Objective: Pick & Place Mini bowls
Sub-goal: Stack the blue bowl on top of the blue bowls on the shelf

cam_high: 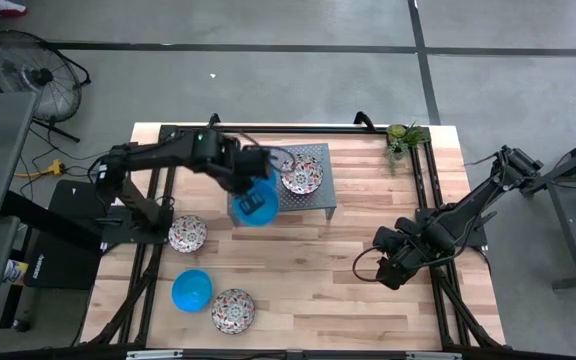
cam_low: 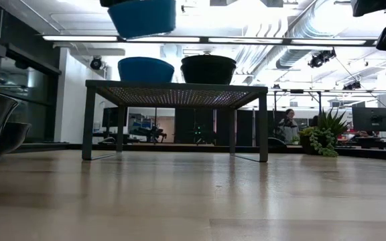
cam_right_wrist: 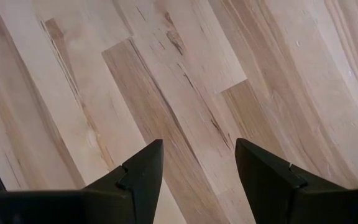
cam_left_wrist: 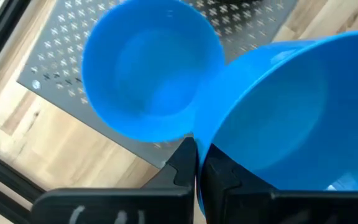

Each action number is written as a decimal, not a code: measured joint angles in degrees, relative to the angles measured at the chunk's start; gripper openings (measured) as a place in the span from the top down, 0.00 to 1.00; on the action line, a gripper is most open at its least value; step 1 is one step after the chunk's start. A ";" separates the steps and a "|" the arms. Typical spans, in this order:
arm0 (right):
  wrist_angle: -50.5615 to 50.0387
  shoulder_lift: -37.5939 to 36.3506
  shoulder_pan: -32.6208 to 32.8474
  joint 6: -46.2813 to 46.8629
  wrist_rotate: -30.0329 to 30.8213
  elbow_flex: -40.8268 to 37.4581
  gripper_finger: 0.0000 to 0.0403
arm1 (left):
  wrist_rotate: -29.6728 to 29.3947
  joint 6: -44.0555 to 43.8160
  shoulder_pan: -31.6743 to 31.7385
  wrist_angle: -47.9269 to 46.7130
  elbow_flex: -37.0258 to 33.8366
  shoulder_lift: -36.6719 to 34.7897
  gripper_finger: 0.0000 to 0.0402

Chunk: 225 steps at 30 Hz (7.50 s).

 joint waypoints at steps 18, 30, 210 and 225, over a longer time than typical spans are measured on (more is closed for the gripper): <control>0.00 0.00 0.00 -0.17 0.21 0.00 0.53 | 8.41 14.23 17.12 -0.02 0.00 0.02 1.00; 0.00 0.00 0.00 -0.39 0.61 0.00 0.53 | 11.52 20.75 23.07 -0.12 0.10 2.95 1.00; -8.20 -2.51 5.97 7.64 10.49 0.00 0.53 | -2.45 21.51 6.92 84.58 -67.51 -49.49 1.00; -8.21 -2.50 5.95 6.50 10.75 0.00 0.53 | -11.87 13.89 -13.22 61.97 -55.95 -47.44 1.00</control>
